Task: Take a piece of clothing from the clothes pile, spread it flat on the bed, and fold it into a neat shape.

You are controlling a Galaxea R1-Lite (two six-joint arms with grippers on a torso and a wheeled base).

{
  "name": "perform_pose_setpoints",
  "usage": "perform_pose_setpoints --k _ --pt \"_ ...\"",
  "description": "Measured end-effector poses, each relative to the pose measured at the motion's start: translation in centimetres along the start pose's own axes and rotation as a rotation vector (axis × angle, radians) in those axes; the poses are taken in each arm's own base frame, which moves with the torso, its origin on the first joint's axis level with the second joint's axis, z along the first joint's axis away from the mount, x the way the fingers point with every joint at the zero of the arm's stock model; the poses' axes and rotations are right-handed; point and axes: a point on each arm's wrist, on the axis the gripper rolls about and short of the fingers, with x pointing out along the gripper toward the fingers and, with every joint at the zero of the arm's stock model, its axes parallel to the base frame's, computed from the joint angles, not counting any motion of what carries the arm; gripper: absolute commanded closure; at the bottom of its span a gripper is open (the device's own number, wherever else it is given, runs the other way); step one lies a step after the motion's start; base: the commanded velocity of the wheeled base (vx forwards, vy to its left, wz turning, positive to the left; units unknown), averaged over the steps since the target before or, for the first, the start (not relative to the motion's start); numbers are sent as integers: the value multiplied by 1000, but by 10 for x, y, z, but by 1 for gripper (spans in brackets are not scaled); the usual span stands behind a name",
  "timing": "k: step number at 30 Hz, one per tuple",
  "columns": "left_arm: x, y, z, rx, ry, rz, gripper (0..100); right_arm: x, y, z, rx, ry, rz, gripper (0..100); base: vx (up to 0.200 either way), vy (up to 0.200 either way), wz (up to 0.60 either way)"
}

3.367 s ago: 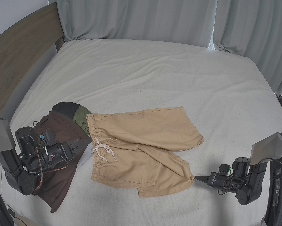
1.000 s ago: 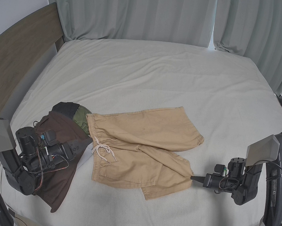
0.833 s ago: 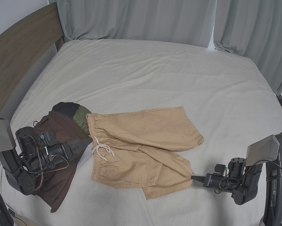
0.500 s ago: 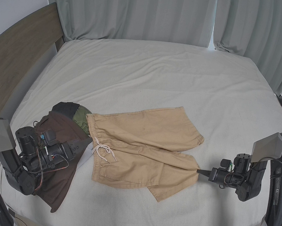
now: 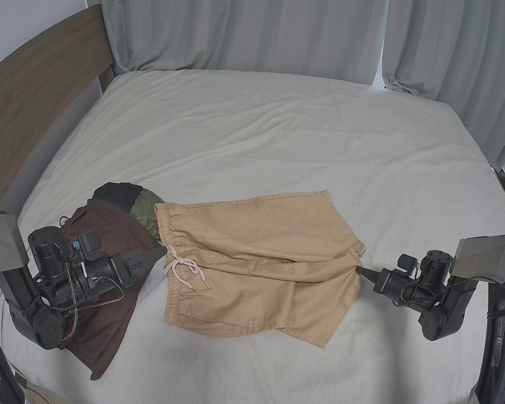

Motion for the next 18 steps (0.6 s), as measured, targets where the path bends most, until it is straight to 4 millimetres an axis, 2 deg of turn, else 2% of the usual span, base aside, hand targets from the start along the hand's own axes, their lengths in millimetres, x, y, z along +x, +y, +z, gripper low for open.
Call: perform_pose_setpoints --k 4,9,10,18 --pt "0 0 -1 -1 2 -1 0 11 1 9 -19 -31 12 100 0 0 0" --pt "0 -1 -2 -4 8 -1 0 14 0 11 -30 -45 18 100 0 0 0" --pt "0 -1 -2 -5 9 -1 0 14 0 11 -30 -46 17 0 0 0 0" --pt "0 -1 -3 -6 13 -1 0 10 -3 9 -58 -61 -16 0 0 0 0"
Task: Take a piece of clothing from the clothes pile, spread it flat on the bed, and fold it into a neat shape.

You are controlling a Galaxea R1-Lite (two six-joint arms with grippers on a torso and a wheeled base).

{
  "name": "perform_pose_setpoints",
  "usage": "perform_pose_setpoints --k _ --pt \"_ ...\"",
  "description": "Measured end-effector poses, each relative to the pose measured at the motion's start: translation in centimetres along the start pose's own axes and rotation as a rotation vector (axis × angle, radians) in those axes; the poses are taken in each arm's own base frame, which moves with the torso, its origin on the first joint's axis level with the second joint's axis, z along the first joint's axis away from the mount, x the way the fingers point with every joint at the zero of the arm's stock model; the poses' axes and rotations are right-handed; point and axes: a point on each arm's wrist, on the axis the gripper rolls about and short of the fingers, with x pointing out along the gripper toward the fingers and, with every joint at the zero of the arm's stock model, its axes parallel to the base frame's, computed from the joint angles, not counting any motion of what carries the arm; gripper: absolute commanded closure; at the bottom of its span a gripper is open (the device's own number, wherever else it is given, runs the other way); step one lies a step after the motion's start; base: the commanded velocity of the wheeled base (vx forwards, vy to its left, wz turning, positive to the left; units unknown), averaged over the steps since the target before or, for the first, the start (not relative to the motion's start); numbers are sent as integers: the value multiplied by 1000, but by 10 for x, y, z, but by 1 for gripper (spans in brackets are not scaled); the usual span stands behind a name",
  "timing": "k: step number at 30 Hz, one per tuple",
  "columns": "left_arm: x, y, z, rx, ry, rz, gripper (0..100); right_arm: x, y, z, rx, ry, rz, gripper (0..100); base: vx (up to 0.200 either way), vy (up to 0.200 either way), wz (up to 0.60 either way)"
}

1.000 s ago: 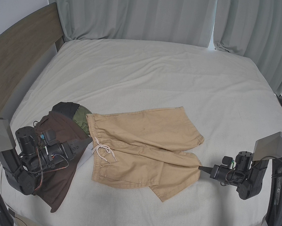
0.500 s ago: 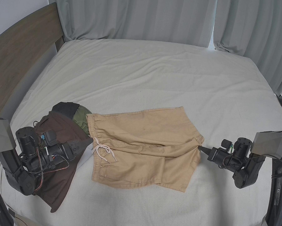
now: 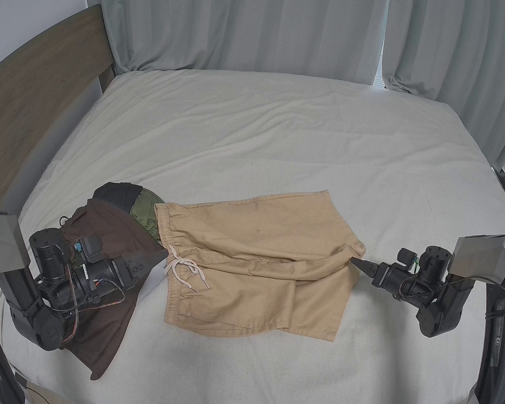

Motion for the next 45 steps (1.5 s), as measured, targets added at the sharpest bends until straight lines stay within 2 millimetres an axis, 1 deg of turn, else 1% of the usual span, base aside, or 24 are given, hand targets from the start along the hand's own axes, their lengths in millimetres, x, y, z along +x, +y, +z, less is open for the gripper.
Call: perform_pose_setpoints --k 4,12,18,22,30,45 --pt "0 0 0 -1 -1 1 0 -9 2 -6 -6 22 -33 0 0 0 0" --pt "0 1 0 -1 -1 3 0 -38 12 -21 22 116 -50 0 0 0 0" --pt "0 2 0 -3 -2 5 0 -48 18 -37 39 193 -37 0 0 0 0" --pt "1 2 0 -4 1 5 0 -48 19 -50 37 242 -35 0 0 0 0" --pt "1 3 -1 -6 5 7 0 -41 28 -72 44 319 -4 0 0 0 0" --pt "1 4 -2 -7 7 7 0 -29 47 -99 49 409 61 0 0 0 0"
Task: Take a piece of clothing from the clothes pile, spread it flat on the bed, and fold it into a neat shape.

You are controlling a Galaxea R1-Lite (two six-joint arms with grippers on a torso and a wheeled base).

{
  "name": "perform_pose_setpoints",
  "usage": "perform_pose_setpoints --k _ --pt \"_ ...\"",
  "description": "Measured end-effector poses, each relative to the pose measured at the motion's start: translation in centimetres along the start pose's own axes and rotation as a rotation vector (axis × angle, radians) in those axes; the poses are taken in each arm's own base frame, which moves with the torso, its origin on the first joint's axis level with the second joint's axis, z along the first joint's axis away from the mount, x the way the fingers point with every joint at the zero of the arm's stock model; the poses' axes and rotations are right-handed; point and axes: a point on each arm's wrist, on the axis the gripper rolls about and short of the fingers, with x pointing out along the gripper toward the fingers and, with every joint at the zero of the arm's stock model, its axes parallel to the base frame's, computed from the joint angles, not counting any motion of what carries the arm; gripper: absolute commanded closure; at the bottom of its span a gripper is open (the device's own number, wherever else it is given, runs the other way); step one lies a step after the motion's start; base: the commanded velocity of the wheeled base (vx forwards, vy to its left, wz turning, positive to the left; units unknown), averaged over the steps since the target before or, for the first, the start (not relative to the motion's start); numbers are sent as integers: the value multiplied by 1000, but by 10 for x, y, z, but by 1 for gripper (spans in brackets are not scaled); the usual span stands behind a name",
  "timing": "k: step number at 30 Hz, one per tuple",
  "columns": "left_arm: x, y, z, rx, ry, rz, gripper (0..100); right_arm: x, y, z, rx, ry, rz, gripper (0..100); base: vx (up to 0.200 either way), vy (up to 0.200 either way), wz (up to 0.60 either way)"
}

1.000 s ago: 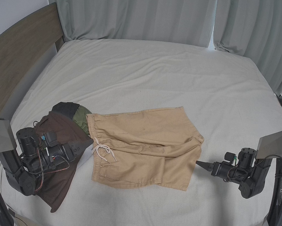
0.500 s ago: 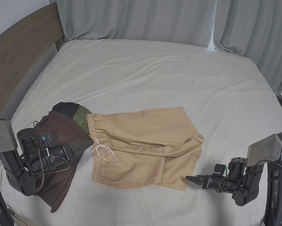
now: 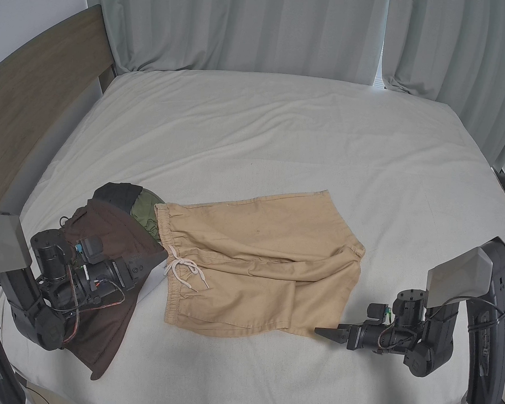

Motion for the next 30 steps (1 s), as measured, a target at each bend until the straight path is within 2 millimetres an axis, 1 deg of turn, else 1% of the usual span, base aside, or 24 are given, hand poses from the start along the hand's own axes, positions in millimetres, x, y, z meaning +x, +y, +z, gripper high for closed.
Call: perform_pose_setpoints --k 3,4,12,23,26,30 --pt "0 0 0 0 0 1 0 2 2 -2 12 11 7 0 0 0 0" --pt "0 0 0 0 0 1 0 3 2 -3 16 14 8 100 0 0 0" --pt "0 0 0 0 1 0 0 4 1 -6 36 34 1 100 0 0 0" --pt "0 0 -1 -1 3 0 0 2 -3 -5 37 21 -8 100 0 0 0" --pt "0 0 -1 -3 5 2 0 -3 -3 -6 47 24 -20 100 0 0 0" --pt "0 2 -4 -7 13 8 0 -18 -1 -5 62 18 -45 100 0 0 0"
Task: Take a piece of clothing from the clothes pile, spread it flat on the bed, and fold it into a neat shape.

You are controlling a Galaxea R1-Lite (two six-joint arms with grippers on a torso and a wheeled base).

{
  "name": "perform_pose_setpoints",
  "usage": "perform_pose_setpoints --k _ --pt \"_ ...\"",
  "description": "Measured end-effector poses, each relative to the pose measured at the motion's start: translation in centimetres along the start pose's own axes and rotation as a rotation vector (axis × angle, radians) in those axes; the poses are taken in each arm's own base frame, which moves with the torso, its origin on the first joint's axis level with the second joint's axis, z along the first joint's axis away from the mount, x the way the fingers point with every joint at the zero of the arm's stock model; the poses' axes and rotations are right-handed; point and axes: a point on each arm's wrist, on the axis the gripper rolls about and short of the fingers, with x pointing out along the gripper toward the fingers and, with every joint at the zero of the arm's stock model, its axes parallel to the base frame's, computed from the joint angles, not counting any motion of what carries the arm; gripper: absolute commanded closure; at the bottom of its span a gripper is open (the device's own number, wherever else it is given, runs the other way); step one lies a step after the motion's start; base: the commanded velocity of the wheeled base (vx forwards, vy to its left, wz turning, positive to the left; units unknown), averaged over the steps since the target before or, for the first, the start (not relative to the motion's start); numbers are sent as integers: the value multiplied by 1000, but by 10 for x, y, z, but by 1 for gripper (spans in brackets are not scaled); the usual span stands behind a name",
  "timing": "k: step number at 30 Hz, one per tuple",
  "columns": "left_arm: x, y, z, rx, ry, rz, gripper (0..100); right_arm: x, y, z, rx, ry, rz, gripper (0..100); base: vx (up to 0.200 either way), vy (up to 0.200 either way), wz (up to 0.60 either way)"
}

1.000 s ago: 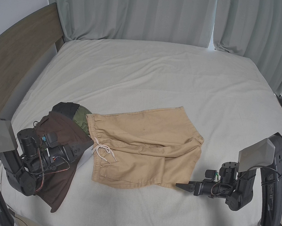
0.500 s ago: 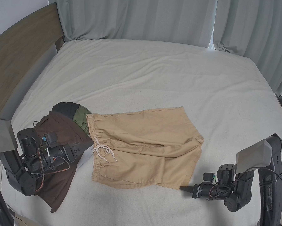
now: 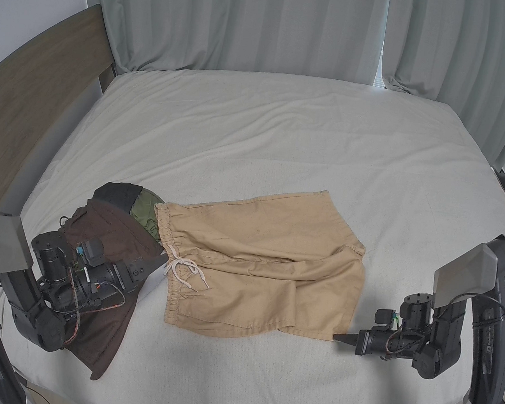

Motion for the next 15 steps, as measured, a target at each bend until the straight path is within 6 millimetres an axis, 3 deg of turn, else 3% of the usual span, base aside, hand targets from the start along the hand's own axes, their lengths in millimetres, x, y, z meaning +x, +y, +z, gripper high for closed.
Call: perform_pose_setpoints --k 9,15 --pt "-1 3 -10 -21 40 11 0 -38 0 5 39 -40 -54 100 0 0 0" --pt "-1 7 -20 -28 81 17 0 -44 -1 8 42 -57 -62 100 0 0 0"
